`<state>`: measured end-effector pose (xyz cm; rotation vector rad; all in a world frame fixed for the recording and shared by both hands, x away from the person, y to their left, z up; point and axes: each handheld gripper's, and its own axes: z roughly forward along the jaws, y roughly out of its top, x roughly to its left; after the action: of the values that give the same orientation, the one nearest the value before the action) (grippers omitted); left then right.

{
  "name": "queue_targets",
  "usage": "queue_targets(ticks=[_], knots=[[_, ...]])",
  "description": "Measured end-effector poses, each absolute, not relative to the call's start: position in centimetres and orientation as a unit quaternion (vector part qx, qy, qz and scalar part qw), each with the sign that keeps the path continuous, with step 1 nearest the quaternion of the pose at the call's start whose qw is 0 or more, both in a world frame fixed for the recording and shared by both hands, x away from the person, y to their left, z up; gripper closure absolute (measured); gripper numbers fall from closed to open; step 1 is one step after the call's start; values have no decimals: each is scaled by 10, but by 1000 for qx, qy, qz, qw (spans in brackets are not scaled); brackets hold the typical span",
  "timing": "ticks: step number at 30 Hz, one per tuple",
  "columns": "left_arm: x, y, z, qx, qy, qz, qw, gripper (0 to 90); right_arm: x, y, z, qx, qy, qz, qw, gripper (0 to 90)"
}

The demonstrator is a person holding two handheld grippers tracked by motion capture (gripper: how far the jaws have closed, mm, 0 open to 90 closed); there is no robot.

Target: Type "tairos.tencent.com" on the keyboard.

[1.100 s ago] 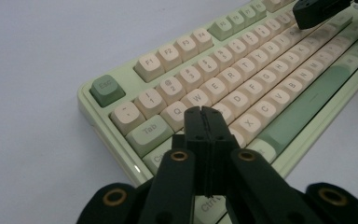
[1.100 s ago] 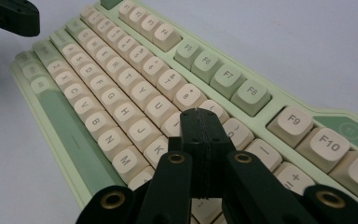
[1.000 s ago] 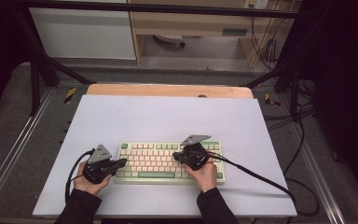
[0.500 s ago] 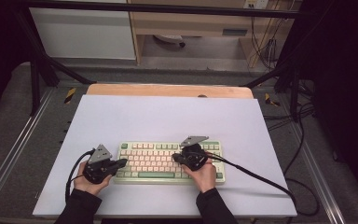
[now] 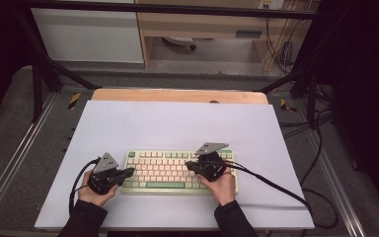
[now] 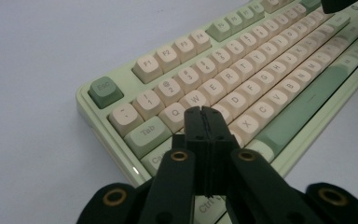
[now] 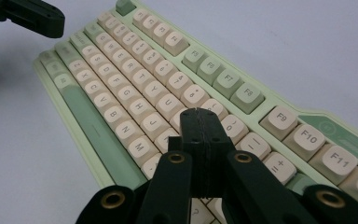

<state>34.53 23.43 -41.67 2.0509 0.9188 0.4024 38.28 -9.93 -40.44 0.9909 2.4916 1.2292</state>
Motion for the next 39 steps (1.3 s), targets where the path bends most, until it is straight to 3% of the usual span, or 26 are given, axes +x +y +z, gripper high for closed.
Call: queue_targets(ticks=[39], knots=[[363,195,-421,835,355,151,392,899,358,-134,-413,332,841,422,73,900]])
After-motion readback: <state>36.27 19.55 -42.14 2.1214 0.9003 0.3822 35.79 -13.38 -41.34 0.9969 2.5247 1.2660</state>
